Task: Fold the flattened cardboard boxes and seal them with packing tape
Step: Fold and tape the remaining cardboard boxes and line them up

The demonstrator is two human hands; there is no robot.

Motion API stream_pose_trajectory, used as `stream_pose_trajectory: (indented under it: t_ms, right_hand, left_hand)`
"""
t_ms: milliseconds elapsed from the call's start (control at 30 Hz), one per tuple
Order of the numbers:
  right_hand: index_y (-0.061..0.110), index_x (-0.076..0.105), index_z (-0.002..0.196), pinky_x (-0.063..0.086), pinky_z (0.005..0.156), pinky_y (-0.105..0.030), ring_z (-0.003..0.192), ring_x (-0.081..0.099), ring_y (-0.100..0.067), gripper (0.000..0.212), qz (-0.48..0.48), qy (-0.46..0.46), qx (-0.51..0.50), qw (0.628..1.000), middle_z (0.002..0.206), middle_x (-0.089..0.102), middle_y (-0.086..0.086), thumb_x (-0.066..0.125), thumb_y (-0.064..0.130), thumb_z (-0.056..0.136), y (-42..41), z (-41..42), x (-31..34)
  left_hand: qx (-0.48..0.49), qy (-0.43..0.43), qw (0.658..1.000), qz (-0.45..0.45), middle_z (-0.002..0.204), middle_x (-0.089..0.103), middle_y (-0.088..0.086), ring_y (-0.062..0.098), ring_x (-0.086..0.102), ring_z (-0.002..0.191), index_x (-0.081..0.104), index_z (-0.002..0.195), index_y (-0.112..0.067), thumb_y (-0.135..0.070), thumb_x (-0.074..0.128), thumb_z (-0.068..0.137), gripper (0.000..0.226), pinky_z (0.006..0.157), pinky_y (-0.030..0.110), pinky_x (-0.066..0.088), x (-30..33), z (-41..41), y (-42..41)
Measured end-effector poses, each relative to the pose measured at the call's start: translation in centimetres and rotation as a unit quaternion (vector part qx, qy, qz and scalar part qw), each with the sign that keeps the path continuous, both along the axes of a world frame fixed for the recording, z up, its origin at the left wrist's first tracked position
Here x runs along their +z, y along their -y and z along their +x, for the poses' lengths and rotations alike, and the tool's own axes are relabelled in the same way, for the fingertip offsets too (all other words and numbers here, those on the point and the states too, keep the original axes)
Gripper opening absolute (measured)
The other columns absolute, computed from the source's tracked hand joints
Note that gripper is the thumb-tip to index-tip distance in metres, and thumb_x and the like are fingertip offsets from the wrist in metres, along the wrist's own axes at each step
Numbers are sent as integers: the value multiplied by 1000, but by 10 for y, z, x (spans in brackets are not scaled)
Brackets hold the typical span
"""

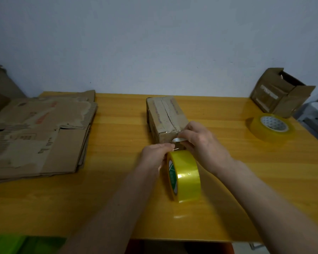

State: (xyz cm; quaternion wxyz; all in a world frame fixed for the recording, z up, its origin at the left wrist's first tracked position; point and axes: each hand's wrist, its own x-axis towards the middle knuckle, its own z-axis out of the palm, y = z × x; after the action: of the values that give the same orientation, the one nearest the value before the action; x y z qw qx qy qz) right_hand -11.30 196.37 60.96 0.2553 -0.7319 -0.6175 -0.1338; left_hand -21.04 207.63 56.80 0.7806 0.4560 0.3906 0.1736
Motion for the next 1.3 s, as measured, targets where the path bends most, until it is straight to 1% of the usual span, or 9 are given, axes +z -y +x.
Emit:
stream_pose_trajectory:
  t_ms: [133,233,433,700,867,1000,1100,1200,1300]
  right_hand:
    - [3,70,91,49,55,-35,75,59,-31,12,-12,26,-5,1000,86,56,-12,70,3,79,3,1,3]
    - [7,71,97,50,58,-37,77,59,-28,18,4,-11,-12,1000,87,57,-10,73,6,79,11,4,3]
    - [6,71,90,49,59,-36,78,59,-29,13,-26,-12,-2,1000,88,57,-9,73,3,77,1,2,-2]
    - [11,70,93,48,62,-40,77,56,-23,16,-12,-58,-64,996,89,54,-3,73,5,79,23,17,-12]
    - [10,73,92,36,63,-25,74,54,-19,19,-5,-70,-95,993,85,54,-2,73,0,76,32,23,-20]
    - [11,72,96,33,65,-26,78,54,-20,17,-58,-146,-150,976,86,57,-1,71,5,80,38,32,-33]
    - [24,64,86,40,64,-28,82,58,-20,17,-136,-270,-204,931,87,66,1,71,10,79,46,38,-52]
    - [22,60,79,42,64,-30,80,57,-19,17,-148,-357,-222,896,80,61,5,74,13,78,47,41,-54]
    - [19,65,88,36,68,-28,90,54,-18,11,-113,-233,-249,933,88,55,4,73,22,81,38,40,-38]
  left_hand:
    - [8,-1,1000,-2,89,72,13,21,68,80,69,84,-6,-1,73,80,7,69,28,54,0,0,-2]
    - [4,-1,1000,5,90,71,14,22,68,83,70,87,-3,0,72,81,7,79,31,55,0,-2,-2]
    - [-3,3,1000,19,87,69,15,22,67,77,68,83,-4,2,72,80,7,69,27,56,2,-2,-2]
    - [-11,1,999,36,91,70,15,23,66,82,67,81,-6,1,71,82,8,83,33,55,2,-2,-2]
    - [-24,7,999,39,86,67,15,21,64,77,64,81,-4,2,68,83,8,78,31,54,3,-3,-1]
    - [-35,9,998,44,84,67,14,22,63,77,64,80,-4,2,68,84,8,77,31,54,5,-4,1]
    - [-36,10,998,44,82,66,14,23,62,77,63,79,-4,1,69,83,9,74,30,53,5,-5,2]
    - [-39,10,998,45,82,66,14,22,62,75,62,79,-5,1,69,83,9,73,30,53,5,-5,2]
    - [-39,12,998,45,82,65,14,22,62,75,62,79,-5,1,68,84,10,73,30,53,5,-4,2]
